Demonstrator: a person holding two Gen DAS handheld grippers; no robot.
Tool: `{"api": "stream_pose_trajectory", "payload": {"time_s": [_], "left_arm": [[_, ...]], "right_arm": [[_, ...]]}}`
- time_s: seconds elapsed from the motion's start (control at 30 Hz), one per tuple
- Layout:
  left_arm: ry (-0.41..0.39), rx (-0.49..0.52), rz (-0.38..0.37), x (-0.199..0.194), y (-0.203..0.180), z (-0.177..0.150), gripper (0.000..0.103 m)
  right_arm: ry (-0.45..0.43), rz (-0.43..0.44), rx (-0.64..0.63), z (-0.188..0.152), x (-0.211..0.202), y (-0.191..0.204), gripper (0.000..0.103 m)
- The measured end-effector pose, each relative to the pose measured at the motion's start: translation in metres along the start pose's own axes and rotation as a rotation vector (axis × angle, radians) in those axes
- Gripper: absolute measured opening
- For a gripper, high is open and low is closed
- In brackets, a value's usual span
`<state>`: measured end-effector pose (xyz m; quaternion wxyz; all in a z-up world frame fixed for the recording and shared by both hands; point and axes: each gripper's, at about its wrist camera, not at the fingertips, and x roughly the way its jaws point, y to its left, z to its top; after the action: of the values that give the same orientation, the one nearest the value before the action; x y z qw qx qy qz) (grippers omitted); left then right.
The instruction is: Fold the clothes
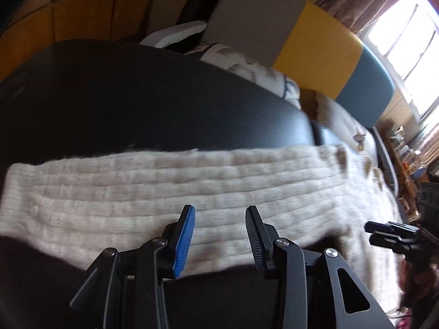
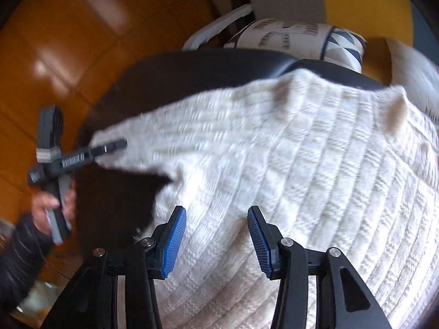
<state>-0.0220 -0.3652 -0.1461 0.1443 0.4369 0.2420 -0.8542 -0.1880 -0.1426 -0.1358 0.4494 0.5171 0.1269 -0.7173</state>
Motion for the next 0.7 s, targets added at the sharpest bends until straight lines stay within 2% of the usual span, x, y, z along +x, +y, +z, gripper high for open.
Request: {"api": "stream_pose_trajectory", "payload": {"time_s": [0.1, 0.2, 0.27, 0.4, 0.5, 0.53, 0.6, 0.7], "left_arm": [[-0.024, 0.012, 0.015, 0.007, 0.013, 0.003, 0.039], [-0.043, 0.048, 0.057, 0.014, 0.015, 0.01, 0.039], [-0.049, 0.035, 0.047, 0.013, 0.017, 0.012, 0.039], [-0.059, -0.067, -0.09, -0.006, 0.031, 0.012, 0.039], [-0.148, -0.166, -0.113, -0.039, 0.067, 0.015, 0.04], [-0.175, -0.204, -0.108, -0.049, 0.082, 0.017, 0.044], [-0.214, -0.279, -0.052, -0.063, 0.115, 0.023, 0.046], [-0.215, -0.329, 0.054, -0.065, 0.153, 0.031, 0.047]], "right_arm": [[-0.013, -0.16, -0.139, -0.004, 0.014, 0.024, 0.049], [-0.059, -0.201, -0.151, -0.007, 0.018, 0.029, 0.055], [-0.077, -0.182, -0.124, -0.011, 0.015, 0.025, 0.056], [-0.083, -0.117, -0.067, -0.016, 0.003, 0.018, 0.056], [-0.129, -0.046, -0.028, -0.027, -0.017, 0.018, 0.056], [-0.134, -0.051, -0.014, -0.03, -0.019, 0.019, 0.056], [-0.142, -0.064, 0.014, -0.038, -0.022, 0.023, 0.056], [-0.149, -0.046, 0.085, -0.05, -0.024, 0.017, 0.056]]}}
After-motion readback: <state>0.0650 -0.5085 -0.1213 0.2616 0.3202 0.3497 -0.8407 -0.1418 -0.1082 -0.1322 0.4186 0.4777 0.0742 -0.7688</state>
